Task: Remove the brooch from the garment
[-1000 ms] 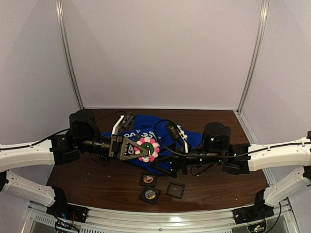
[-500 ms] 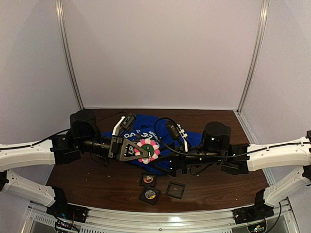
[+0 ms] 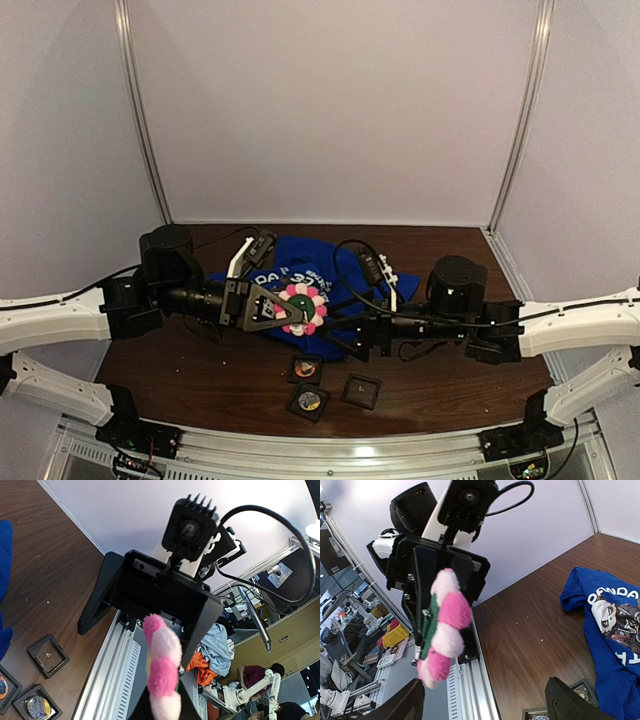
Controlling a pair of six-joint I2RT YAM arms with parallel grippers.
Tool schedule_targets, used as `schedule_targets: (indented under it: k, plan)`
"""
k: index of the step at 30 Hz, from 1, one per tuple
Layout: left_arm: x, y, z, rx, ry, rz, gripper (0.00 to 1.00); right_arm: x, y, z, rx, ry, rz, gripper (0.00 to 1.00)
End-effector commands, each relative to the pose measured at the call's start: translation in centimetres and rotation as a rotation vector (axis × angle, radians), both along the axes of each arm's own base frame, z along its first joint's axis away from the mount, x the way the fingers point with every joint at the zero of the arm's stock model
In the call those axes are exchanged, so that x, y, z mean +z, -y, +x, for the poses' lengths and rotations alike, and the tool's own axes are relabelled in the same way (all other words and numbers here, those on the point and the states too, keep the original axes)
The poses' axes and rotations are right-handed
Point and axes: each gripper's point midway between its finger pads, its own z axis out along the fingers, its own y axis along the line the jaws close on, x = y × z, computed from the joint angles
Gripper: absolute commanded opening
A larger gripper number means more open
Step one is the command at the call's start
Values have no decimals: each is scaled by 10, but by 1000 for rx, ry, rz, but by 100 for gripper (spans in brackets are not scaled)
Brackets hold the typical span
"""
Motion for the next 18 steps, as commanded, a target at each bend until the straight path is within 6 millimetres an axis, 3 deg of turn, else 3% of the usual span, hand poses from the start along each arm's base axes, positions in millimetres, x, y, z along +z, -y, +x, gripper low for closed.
schedule_targets:
  k: [1, 10, 18]
  plan:
    - [16, -4, -6, -25, 75, -27, 0, -15, 4, 6, -47, 25, -55, 85]
    - [12, -2, -17, -160, 64, 48, 0, -10, -13, 2, -8, 53, -59, 86]
    - [13, 4, -15, -213, 74, 48, 0, -3, -21, -6, 31, 52, -37, 86]
